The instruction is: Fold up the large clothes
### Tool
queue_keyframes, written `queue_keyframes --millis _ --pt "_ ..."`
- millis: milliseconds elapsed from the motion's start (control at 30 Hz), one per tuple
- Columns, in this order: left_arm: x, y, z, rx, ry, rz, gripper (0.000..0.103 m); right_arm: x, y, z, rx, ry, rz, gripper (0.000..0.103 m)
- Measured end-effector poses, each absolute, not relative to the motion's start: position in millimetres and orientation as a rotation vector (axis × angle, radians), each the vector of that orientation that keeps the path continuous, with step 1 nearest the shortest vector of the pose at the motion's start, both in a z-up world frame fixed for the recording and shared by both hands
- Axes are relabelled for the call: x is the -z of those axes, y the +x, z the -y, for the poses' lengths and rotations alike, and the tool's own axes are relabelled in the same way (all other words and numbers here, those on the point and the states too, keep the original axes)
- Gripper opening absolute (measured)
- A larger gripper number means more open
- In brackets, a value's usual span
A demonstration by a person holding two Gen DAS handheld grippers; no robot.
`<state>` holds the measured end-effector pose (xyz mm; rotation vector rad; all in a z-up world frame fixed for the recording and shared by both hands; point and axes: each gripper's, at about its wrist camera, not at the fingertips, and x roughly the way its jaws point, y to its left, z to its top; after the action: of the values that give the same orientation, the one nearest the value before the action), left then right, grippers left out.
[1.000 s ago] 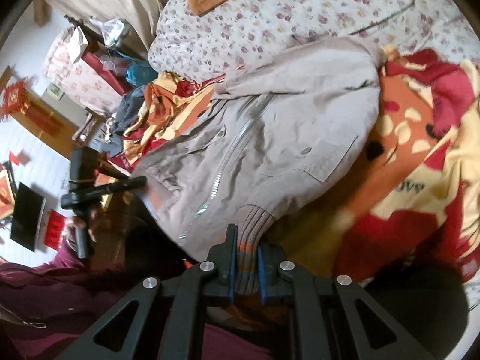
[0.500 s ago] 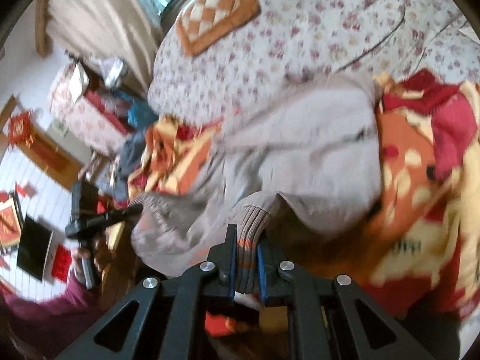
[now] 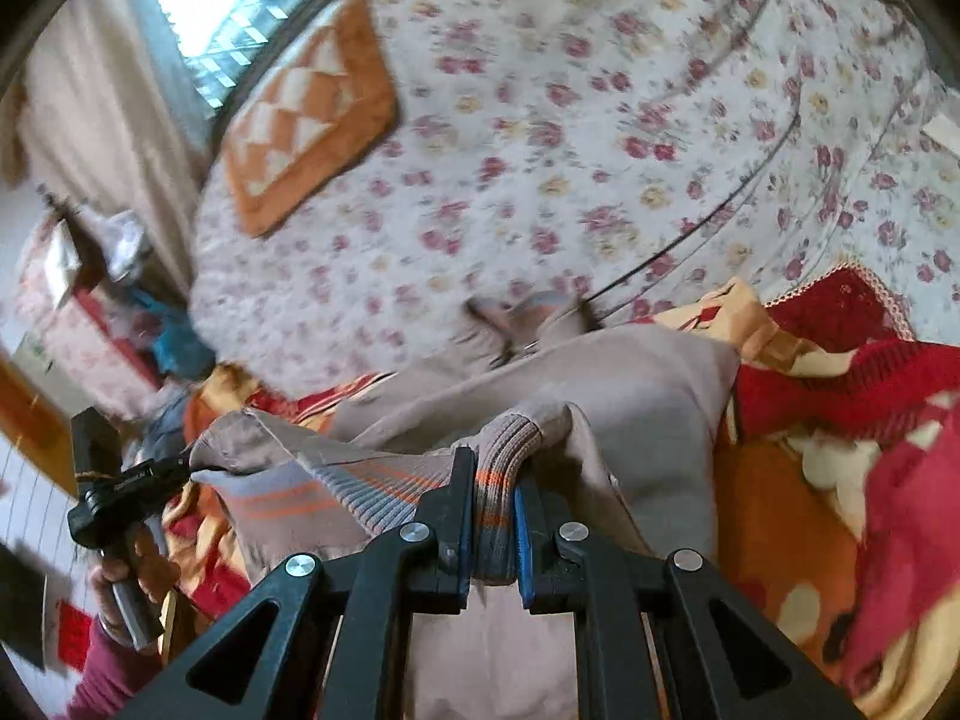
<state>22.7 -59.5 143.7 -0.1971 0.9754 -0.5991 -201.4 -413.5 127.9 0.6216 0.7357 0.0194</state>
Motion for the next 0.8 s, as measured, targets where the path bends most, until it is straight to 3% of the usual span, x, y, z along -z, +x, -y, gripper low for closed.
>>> queue_keyframes --millis 367,467,500,533,567,600,633,733,800 --pt "-66 114 114 0.482 -0.173 -1.076 0.010 -67 -107 474 0.107 0.694 -0.791 0.010" --pt "-48 128 120 0.489 -0.196 -1.150 0.017 -47 -89 482 0.183 0.683 -0.787 0.010" --pt "-47 130 118 0.497 -0.214 -1.171 0.022 -40 -83 484 0.206 0.677 -0.807 0.019" --pt "-52 131 112 0.510 -0.239 -1.171 0.037 -37 -81 485 0.226 0.664 -0.823 0.043" --pt "-59 129 105 0.519 -0.254 -1.157 0.054 -39 -84 485 0.250 0.646 -0.816 0.053" --pt "-65 126 99 0.528 -0.266 -1.146 0.060 -45 -92 485 0.256 0.637 -0.787 0.060" --pt "-74 121 88 0.552 -0.282 -1.140 0.065 -52 -100 484 0.245 0.633 -0.760 0.060" --pt "-88 102 63 0.609 -0.275 -1.157 0.067 -74 -131 478 0.226 0.578 -0.767 0.061" --pt "-89 80 46 0.627 -0.230 -1.160 0.073 -78 -146 469 0.198 0.533 -0.786 0.071"
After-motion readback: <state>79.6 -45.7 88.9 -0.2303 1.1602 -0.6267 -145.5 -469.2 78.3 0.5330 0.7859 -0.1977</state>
